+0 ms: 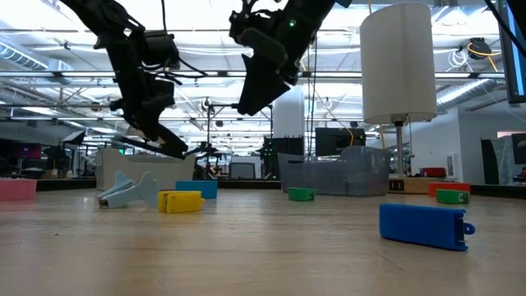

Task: Pick and place Stapler, Stapler remover, tape
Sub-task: Put the black stapler into the gray bin

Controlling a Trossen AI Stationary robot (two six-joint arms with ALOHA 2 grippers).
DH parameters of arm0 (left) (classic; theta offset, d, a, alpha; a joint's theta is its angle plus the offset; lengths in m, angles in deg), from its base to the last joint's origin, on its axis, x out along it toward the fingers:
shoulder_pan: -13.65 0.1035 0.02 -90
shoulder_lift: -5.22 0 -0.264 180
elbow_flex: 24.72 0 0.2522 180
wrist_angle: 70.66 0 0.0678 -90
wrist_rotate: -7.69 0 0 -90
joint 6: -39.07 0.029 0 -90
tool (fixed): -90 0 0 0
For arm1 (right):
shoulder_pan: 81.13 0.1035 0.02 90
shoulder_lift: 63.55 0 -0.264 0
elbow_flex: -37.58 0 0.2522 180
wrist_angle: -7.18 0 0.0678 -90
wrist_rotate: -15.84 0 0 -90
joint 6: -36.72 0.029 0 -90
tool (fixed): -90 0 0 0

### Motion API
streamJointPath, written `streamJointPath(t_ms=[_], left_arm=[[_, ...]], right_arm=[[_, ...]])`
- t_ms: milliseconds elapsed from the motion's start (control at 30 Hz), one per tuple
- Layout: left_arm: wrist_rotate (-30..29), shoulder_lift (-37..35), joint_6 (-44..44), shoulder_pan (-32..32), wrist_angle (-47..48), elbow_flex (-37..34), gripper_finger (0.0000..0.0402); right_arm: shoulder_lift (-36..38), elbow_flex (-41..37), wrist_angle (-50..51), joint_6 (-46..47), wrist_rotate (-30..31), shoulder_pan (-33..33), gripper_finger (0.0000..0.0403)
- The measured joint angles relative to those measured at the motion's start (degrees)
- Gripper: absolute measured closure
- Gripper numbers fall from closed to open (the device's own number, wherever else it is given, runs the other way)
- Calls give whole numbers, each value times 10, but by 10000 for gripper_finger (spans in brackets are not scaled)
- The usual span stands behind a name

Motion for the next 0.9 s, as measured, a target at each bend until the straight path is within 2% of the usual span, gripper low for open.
streamJointPath(t_ms=[900], left_arm=[[1,110,4,-1,-14,0,274]], right_arm=[[0,0,-18,15,-1,-5,179]])
